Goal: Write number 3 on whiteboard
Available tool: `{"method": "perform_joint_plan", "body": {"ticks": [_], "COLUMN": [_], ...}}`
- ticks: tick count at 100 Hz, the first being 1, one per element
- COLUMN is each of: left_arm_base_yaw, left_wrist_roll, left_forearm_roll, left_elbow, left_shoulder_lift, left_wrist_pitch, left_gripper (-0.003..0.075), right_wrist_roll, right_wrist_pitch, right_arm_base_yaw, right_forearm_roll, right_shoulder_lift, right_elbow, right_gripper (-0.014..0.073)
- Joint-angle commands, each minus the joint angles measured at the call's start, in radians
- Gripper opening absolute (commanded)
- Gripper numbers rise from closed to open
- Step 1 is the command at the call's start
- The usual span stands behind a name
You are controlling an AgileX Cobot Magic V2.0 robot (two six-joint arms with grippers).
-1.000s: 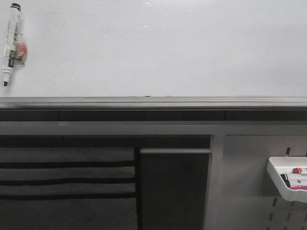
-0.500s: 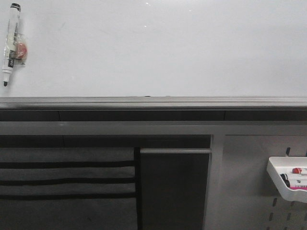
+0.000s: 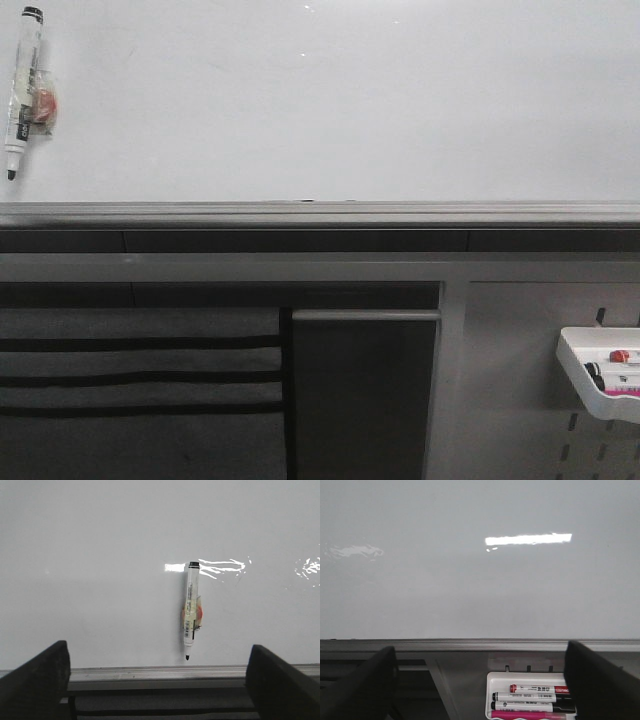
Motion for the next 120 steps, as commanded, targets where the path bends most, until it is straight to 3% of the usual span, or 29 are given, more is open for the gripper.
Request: {"method": "perform_joint_plan", "body": {"ticks": [1, 27, 56, 80, 120], "left_arm_base_yaw": [0.001, -0.001, -0.079, -0.187, -0.189], "left_wrist_roll": [-0.001, 0.001, 0.074, 0.074, 0.076], "left_forearm_roll": [-0.011, -0.105, -0.112, -0.114, -0.107], "left_elbow": [-0.033, -0.033, -0.035, -0.035, -0.043], "left_shoulder_lift": [0.013, 0.063, 0.297, 0.504, 0.810], "left_wrist_pitch": [-0.101, -0.113, -0.144, -0.322, -0.620], "left_gripper": [0.0638, 0.0638, 0.0638, 0.0638, 0.0609], "right_wrist_roll": [-0.009, -0.009, -0.009, -0.009, -0.009], "right_wrist_pitch": [-0.076, -0.076, -0.076, -0.076, -0.076], "right_arm_base_yaw": [-0.004, -0.004, -0.004, -0.004, -0.004], "right_forearm_roll": [-0.005, -0.005, -0.005, -0.005, -0.005], "right_shoulder_lift": [0.012, 0.012, 0.012, 0.012, 0.012], "right_elbow": [-0.034, -0.034, -0.034, -0.034, -0.034], "right_gripper": [0.0603, 0.0603, 0.0603, 0.0603, 0.0603]}}
